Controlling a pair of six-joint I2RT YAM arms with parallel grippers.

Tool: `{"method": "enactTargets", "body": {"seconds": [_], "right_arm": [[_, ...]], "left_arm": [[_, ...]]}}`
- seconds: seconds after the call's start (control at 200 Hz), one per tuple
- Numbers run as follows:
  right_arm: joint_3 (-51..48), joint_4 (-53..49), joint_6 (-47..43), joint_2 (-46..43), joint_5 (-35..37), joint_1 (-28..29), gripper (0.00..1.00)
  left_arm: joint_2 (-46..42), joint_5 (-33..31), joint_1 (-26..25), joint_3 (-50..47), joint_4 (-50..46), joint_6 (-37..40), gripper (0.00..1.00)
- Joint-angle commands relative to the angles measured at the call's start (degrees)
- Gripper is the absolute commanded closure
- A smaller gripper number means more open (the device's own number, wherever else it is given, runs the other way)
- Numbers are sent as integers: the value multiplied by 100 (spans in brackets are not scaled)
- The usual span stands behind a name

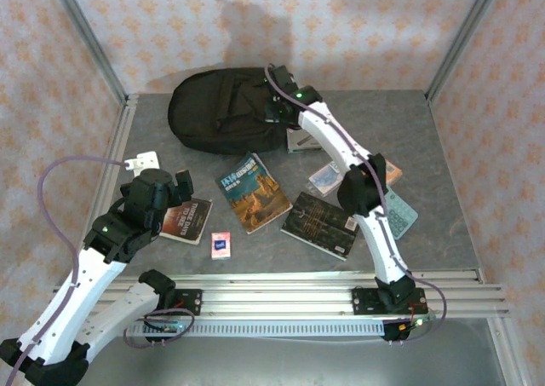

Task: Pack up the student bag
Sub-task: Move the student bag to the center of the table.

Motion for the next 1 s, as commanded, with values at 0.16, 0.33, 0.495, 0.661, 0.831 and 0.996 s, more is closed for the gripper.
{"method": "enactTargets", "body": {"seconds": [0.16, 0.33, 0.495, 0.661, 0.831, 0.996], "right_arm": [[-1008, -510, -1660, -1796, 136, 160, 100], [-2030, -463, -1663, -2700, 265, -106, 99], [-3338, -458, -1453, -3377, 669, -499, 96], [-4150, -211, -630, -3597, 1966, -1009, 33], [-4615, 178, 806, -3957, 1554, -774, 27], [-5886, 1400, 3480, -4407, 1008, -50, 41]], "left_arm": [[-90, -291, -19, -39, -23, -97, 0], [-81, -284, -19, -29, -21, -105, 0], [-58, -216, -19, -21, -34, -98, 0], [46, -4, -14, -18, 13, -109, 0], [342, 386, -19, 55, -49, -167, 0], [523, 581, -19, 93, -49, -228, 0]]}}
